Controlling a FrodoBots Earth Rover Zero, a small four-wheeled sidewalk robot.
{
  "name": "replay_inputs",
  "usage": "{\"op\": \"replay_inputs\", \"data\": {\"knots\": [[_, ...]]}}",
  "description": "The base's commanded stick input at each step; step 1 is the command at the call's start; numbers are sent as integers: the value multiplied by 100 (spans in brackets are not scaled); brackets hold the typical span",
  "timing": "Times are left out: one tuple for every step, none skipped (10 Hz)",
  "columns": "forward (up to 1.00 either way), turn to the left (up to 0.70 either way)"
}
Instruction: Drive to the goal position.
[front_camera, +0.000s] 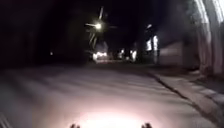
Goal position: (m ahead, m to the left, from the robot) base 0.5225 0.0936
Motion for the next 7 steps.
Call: {"op": "replay_inputs", "data": {"knots": [[85, 0], [85, 0], [85, 0], [85, 0], [85, 0], [85, 0], [85, 0]]}}
